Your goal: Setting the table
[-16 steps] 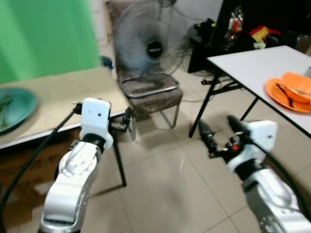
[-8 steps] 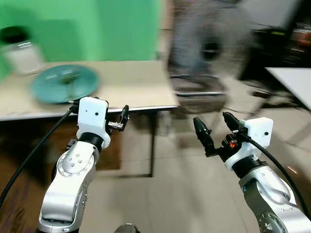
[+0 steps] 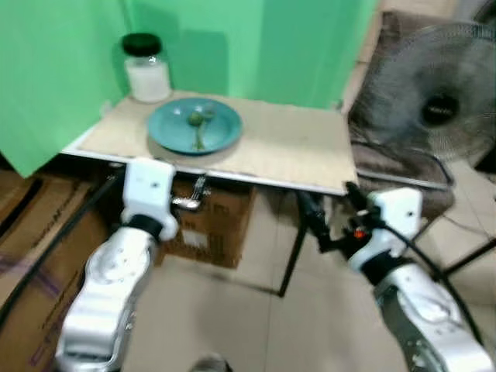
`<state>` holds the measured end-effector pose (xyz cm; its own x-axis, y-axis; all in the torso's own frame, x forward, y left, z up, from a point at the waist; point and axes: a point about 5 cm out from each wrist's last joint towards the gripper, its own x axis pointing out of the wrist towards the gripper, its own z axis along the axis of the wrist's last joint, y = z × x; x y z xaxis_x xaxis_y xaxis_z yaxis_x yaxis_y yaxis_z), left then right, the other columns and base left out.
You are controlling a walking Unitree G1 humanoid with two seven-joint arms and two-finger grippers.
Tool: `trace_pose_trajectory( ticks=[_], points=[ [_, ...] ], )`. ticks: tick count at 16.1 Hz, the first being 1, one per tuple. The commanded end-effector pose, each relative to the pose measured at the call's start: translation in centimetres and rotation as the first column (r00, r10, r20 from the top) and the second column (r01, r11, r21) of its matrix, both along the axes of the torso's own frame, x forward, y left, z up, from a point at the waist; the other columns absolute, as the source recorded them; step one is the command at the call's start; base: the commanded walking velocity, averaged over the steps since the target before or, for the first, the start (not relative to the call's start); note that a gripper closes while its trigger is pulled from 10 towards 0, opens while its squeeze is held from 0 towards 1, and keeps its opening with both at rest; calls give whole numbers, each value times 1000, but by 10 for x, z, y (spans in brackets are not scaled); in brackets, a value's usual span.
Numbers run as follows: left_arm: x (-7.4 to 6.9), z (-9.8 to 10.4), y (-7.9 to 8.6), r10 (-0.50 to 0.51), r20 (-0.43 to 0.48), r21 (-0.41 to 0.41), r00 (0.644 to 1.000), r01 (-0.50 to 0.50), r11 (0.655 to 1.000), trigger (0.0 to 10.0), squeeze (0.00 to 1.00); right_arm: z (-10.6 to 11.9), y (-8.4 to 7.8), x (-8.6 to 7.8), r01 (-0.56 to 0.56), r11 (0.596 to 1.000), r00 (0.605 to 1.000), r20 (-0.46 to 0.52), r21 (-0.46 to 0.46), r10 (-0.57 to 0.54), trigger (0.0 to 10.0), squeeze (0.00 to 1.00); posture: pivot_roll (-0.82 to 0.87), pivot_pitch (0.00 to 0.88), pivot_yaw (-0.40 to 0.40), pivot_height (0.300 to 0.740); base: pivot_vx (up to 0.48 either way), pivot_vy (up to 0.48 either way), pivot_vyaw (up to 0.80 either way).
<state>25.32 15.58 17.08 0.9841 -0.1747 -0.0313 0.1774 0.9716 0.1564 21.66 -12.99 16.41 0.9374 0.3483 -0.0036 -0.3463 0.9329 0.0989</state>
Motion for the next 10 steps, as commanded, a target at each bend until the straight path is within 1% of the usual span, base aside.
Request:
trace_pose_trajectory(
  ticks=[1, 4, 7, 9, 10],
  points=[
    [-1, 3, -8, -40, 13, -7, 999, 40, 999, 10000, 0, -4, -8, 0, 26, 1000, 1000, -8, -14, -27, 10000, 0, 59, 0, -32, 740, 255, 0, 519],
    [-4, 3, -9, -47, 12, -5, 999, 47, 999, 10000, 0, -7, -7, 3, 25, 1000, 999, -23, -1, -25, 10000, 0, 74, 0, -48, 740, 262, 0, 0],
    [-5, 2, -8, -48, 11, -5, 999, 48, 999, 10000, 0, -7, -3, 5, -10, 1000, 1000, -15, -21, 10, 10000, 0, 80, 0, -52, 740, 274, 0, 0],
    [-5, 2, -7, -49, 8, 4, 999, 49, 999, 10000, 0, -7, 0, 7, -15, 1000, 1000, -11, -24, 15, 10000, 0, 80, 0, -49, 740, 291, 0, 0],
    [-5, 2, -7, -50, 8, 5, 999, 50, 999, 10000, 0, -7, 1, 7, -16, 1000, 1000, -12, -24, 16, 10000, 0, 81, 0, -50, 740, 289, 0, 469]
  ],
)
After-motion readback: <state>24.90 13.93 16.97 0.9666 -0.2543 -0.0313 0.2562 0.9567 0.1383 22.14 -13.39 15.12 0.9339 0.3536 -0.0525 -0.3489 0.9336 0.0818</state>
